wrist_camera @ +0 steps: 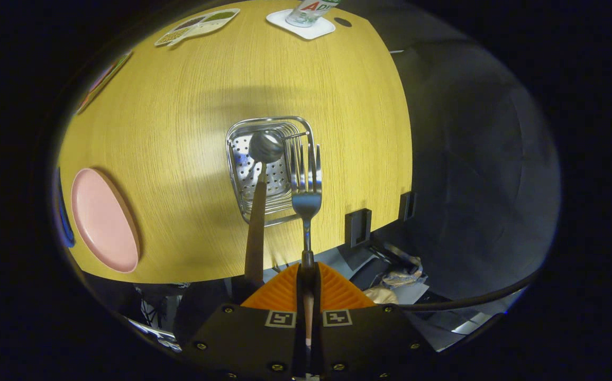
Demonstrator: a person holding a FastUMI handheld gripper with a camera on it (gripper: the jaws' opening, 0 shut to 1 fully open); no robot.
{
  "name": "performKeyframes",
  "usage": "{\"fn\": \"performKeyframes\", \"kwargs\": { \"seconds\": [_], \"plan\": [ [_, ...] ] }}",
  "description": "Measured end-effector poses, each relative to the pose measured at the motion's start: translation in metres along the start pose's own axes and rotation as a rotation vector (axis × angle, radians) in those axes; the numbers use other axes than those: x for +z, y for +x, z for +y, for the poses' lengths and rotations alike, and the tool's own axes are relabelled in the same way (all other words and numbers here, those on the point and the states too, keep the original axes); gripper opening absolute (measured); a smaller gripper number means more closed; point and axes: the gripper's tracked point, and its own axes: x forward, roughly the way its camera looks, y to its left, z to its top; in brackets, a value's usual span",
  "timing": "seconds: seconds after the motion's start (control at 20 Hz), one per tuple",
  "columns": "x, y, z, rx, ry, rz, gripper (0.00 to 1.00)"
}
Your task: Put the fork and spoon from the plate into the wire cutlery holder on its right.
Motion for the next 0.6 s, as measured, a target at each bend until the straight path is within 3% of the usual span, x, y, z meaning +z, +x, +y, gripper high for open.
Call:
{"fn": "performKeyframes", "kwargs": {
  "seconds": [0.45, 0.55, 0.6],
  "plan": [
    [0.0028, 0.0024, 0.0015, -0.022, -0.095, 0.033, 0.08],
    [0.0041, -0.0016, -0.0026, -0.048, -0.111, 0.019, 0.14],
    [0.0075, -0.0016, -0.0017, -0.045, -0.107, 0.002, 0.24]
  ]
}}
